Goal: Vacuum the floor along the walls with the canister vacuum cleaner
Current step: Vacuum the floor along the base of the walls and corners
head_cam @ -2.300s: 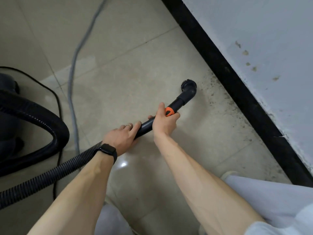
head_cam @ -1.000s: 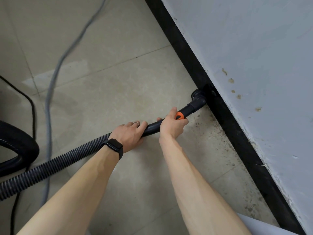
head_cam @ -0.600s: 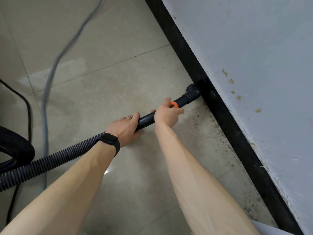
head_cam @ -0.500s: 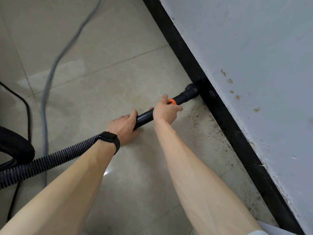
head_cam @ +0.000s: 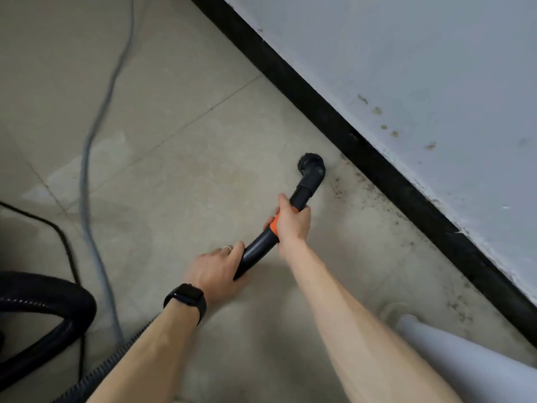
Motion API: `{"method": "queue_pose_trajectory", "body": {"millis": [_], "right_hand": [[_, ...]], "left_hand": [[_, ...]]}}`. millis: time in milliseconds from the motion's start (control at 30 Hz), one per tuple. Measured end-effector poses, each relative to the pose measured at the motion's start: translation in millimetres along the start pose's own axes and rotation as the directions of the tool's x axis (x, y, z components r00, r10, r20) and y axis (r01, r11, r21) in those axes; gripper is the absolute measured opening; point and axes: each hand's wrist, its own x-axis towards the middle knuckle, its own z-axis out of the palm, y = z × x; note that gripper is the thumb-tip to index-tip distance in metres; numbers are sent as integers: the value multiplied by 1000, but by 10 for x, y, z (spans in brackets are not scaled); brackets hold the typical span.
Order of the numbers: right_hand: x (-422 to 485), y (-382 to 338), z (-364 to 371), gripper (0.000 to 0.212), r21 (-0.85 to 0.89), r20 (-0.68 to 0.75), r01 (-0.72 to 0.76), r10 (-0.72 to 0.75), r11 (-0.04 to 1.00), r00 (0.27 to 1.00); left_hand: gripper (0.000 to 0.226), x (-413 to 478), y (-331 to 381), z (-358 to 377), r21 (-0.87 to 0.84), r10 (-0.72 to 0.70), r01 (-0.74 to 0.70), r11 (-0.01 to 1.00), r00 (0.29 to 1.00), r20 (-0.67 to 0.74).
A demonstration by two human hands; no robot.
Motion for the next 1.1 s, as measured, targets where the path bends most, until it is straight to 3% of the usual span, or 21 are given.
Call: {"method": "queue_pose_trajectory", "body": {"millis": [167, 333, 467, 600, 733, 867, 1000, 1100], "right_hand": [[-347, 400, -146, 19, -56, -107, 0, -6, 998, 994], [-513, 581, -215, 18, -48, -156, -10, 2, 999, 988], [-558, 659, -223, 23, -25, -186, 31, -35, 999, 982], [-702, 832, -258, 27, -167, -219, 57, -93, 984, 971], [-759, 982, -223, 26, -157, -228, 71, -106, 985, 968], [-766, 991, -173, 26, -156, -168, 105, -132, 982, 977], [-952, 1100, -125, 32, -122, -111, 71, -84, 990, 990], [-1057, 1190, -179, 32, -10, -86, 24, -24, 1000, 996]], "left_hand": [[39, -417, -45, 144, 16, 65, -68, 998, 986, 152], [47, -422, -218, 86, 66, 222, -247, 967, 939, 261], [47, -344, -246, 71, 104, 261, -303, 947, 919, 295], [47, -365, -222, 92, 162, 257, -314, 935, 919, 297], [48, -313, -142, 160, 160, 132, -203, 966, 919, 370], [45, -282, -121, 144, 17, -59, 59, 998, 853, 519], [38, -409, -120, -96, 135, -89, 17, 991, 834, 545], [34, -646, -230, -97, 71, -92, 62, 996, 813, 575]]}}
